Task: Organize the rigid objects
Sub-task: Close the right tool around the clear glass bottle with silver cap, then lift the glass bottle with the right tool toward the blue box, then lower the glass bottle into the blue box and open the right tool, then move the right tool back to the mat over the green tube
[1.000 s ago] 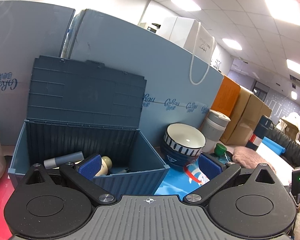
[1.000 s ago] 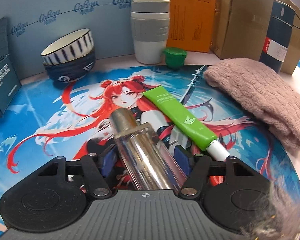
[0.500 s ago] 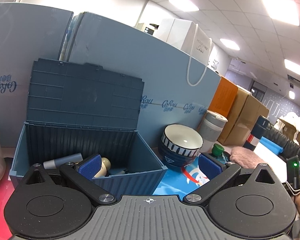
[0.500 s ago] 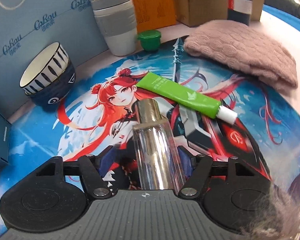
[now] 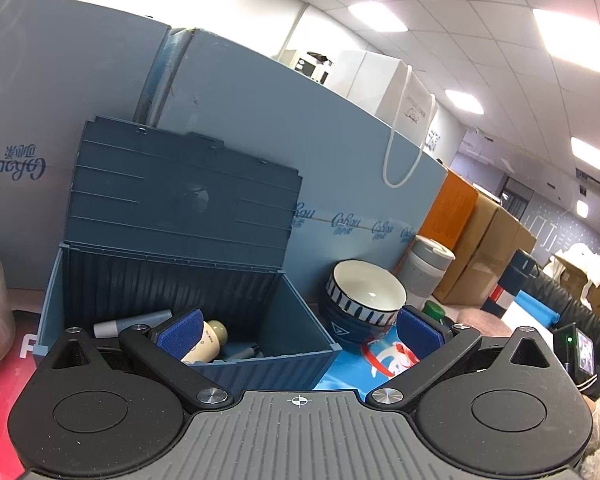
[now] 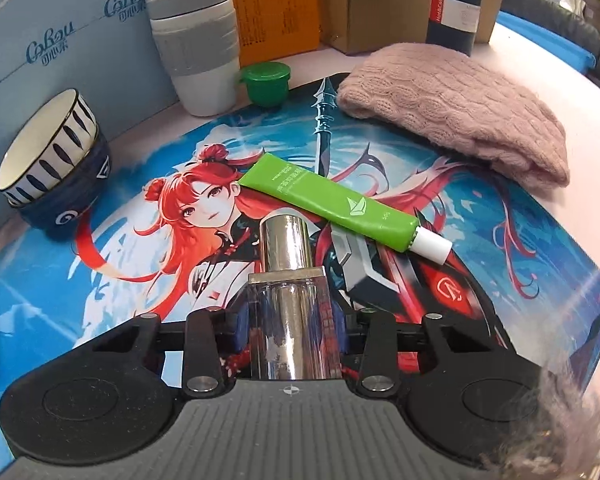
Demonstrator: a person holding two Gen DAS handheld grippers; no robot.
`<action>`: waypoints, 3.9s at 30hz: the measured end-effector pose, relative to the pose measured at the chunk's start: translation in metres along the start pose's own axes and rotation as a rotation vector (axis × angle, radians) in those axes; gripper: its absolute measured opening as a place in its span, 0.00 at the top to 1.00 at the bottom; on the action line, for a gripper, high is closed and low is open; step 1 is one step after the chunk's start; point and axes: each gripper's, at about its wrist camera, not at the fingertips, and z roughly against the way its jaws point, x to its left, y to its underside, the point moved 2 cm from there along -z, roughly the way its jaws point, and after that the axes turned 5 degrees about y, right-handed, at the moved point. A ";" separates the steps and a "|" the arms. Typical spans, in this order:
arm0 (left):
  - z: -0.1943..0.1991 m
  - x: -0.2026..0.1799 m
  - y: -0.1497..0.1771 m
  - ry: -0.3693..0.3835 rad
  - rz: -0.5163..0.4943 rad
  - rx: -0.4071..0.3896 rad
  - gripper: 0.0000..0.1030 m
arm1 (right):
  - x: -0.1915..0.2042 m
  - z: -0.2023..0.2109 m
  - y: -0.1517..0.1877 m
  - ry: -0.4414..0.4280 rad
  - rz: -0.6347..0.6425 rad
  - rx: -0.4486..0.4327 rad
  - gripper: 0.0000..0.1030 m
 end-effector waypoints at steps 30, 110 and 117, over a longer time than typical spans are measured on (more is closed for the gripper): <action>0.107 0.078 -0.037 -0.128 -0.035 -0.158 0.00 | 0.154 0.177 0.033 -0.721 0.119 -0.367 0.65; 0.075 0.073 -0.035 0.031 0.029 -0.112 0.00 | 0.239 0.158 0.041 -0.800 0.256 -0.432 0.22; 0.068 0.061 -0.036 0.019 0.029 -0.130 0.00 | 0.202 0.169 0.039 -0.777 0.179 -0.484 0.20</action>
